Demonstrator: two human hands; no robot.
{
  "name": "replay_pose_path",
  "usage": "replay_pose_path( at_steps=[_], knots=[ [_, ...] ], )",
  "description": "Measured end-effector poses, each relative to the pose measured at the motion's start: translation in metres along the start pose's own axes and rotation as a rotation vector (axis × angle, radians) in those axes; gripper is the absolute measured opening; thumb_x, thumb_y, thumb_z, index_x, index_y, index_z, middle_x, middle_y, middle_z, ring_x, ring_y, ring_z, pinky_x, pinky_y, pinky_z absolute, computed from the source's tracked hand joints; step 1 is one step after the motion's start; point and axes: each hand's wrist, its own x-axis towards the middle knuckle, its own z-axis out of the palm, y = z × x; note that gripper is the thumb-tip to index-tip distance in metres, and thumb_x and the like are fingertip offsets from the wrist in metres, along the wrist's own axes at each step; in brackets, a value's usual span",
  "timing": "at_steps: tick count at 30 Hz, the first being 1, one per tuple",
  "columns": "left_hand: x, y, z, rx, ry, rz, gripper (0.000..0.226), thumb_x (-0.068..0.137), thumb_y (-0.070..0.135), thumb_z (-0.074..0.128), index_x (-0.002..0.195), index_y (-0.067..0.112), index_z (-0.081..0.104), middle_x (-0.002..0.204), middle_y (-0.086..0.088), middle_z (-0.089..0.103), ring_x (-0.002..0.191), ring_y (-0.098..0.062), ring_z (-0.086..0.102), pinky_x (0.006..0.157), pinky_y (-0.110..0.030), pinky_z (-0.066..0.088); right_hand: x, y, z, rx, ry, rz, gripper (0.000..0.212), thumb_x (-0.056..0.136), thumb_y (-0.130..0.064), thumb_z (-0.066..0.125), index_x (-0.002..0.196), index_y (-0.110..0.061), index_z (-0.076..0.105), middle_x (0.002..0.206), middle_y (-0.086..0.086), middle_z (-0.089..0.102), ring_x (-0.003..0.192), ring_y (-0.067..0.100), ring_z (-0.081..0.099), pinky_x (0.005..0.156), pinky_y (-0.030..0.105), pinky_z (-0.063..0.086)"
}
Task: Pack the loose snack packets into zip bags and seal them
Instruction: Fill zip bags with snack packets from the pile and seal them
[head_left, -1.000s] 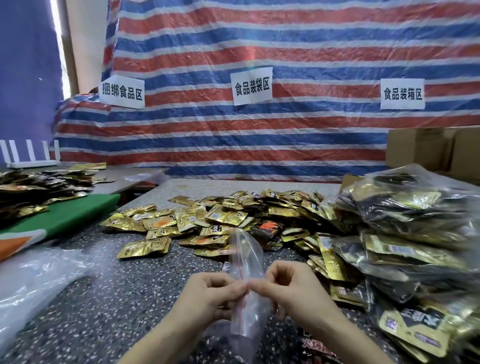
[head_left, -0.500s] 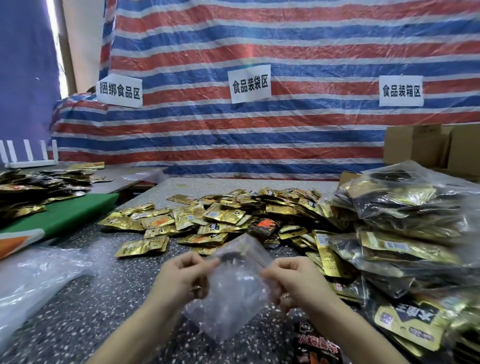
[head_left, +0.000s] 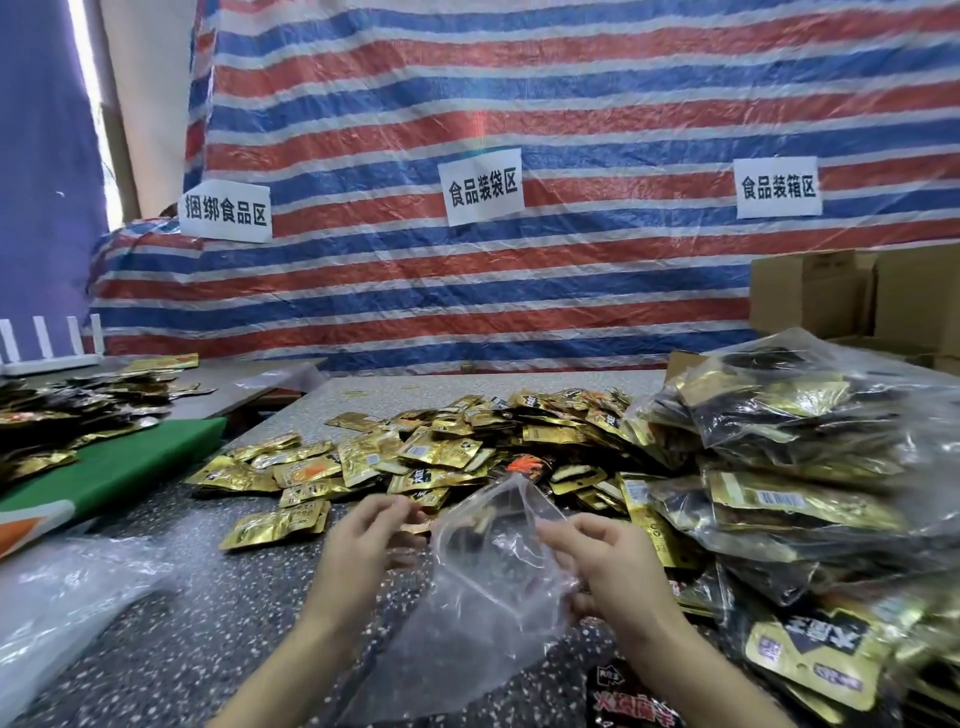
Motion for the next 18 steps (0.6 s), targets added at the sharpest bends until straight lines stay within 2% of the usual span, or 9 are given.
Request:
replay_pose_path(
  at_steps=[1, 4, 6, 7, 9, 10, 13, 15, 18],
  knots=[
    [0.011, -0.006, 0.001, 0.175, 0.036, 0.024, 0.009, 0.095, 0.016, 0.060, 0.095, 0.016, 0.070, 0.094, -0.003, 0.073, 0.086, -0.018, 0.069, 0.069, -0.024, 0.053, 0.000, 0.000, -0.001, 0.020, 0.027, -0.008, 0.025, 0.085, -0.026, 0.076, 0.070, -0.006, 0.073, 0.072, 0.025, 0.064, 0.057, 0.031, 0.057, 0.044, 0.029, 0.045],
    [0.046, -0.024, 0.006, 0.560, -0.007, 0.118, 0.017, 0.089, 0.012, 0.070, 0.100, 0.025, 0.068, 0.100, 0.007, 0.069, 0.093, -0.009, 0.064, 0.082, -0.028, 0.056, 0.001, 0.000, -0.004, 0.055, 0.094, -0.050, 0.031, 0.085, -0.035, 0.075, 0.073, -0.007, 0.074, 0.070, 0.034, 0.060, 0.049, 0.029, 0.054, 0.045, 0.029, 0.044],
    [0.061, -0.034, 0.014, 0.761, -0.036, 0.130, 0.025, 0.086, 0.021, 0.075, 0.108, 0.030, 0.067, 0.112, 0.013, 0.063, 0.106, -0.008, 0.059, 0.094, -0.036, 0.053, 0.001, 0.000, -0.005, 0.085, 0.137, -0.094, 0.038, 0.088, -0.037, 0.072, 0.079, 0.001, 0.073, 0.075, 0.041, 0.060, 0.044, 0.029, 0.052, 0.045, 0.029, 0.043],
    [0.066, -0.038, 0.020, 0.850, -0.040, 0.115, 0.031, 0.084, 0.027, 0.076, 0.113, 0.033, 0.066, 0.118, 0.012, 0.060, 0.114, -0.012, 0.056, 0.100, -0.042, 0.049, 0.001, -0.001, -0.005, 0.087, 0.149, -0.117, 0.045, 0.089, -0.039, 0.071, 0.081, 0.005, 0.071, 0.079, 0.043, 0.060, 0.046, 0.036, 0.052, 0.048, 0.033, 0.045],
    [0.072, -0.044, 0.030, 0.991, -0.043, 0.061, 0.044, 0.080, 0.042, 0.075, 0.123, 0.039, 0.063, 0.135, 0.005, 0.052, 0.131, -0.021, 0.045, 0.113, -0.050, 0.034, 0.000, -0.002, -0.003, 0.078, 0.166, -0.150, 0.052, 0.083, -0.047, 0.068, 0.079, 0.005, 0.070, 0.084, 0.042, 0.061, 0.059, 0.054, 0.056, 0.056, 0.042, 0.048],
    [0.074, -0.046, 0.034, 1.059, -0.037, 0.051, 0.051, 0.079, 0.052, 0.072, 0.128, 0.042, 0.060, 0.139, 0.003, 0.048, 0.135, -0.022, 0.040, 0.116, -0.049, 0.027, -0.001, -0.003, -0.003, 0.074, 0.172, -0.158, 0.050, 0.079, -0.048, 0.067, 0.076, 0.002, 0.072, 0.084, 0.039, 0.063, 0.066, 0.056, 0.059, 0.058, 0.043, 0.049],
    [0.071, -0.052, 0.039, 1.249, -0.024, 0.218, 0.048, 0.087, 0.062, 0.054, 0.131, 0.045, 0.057, 0.129, 0.004, 0.049, 0.129, -0.018, 0.039, 0.113, -0.043, 0.026, 0.000, -0.002, -0.003, 0.047, 0.176, -0.172, 0.041, 0.090, -0.042, 0.067, 0.073, -0.005, 0.075, 0.083, 0.033, 0.066, 0.060, 0.036, 0.061, 0.053, 0.034, 0.050],
    [0.067, -0.055, 0.038, 1.322, -0.001, 0.335, 0.038, 0.096, 0.053, 0.046, 0.132, 0.045, 0.056, 0.125, 0.005, 0.052, 0.124, -0.016, 0.042, 0.107, -0.039, 0.030, 0.001, -0.001, -0.004, 0.031, 0.166, -0.169, 0.036, 0.094, -0.033, 0.064, 0.076, -0.004, 0.075, 0.083, 0.030, 0.068, 0.063, 0.029, 0.061, 0.054, 0.033, 0.051],
    [0.066, -0.053, 0.036, 1.329, 0.082, 0.404, 0.033, 0.098, 0.038, 0.051, 0.129, 0.038, 0.060, 0.127, 0.006, 0.056, 0.122, -0.017, 0.046, 0.102, -0.037, 0.033, 0.000, 0.000, -0.004, 0.028, 0.174, -0.158, 0.039, 0.095, -0.032, 0.063, 0.074, -0.001, 0.072, 0.077, 0.031, 0.066, 0.056, 0.029, 0.058, 0.053, 0.036, 0.049]
  ],
)
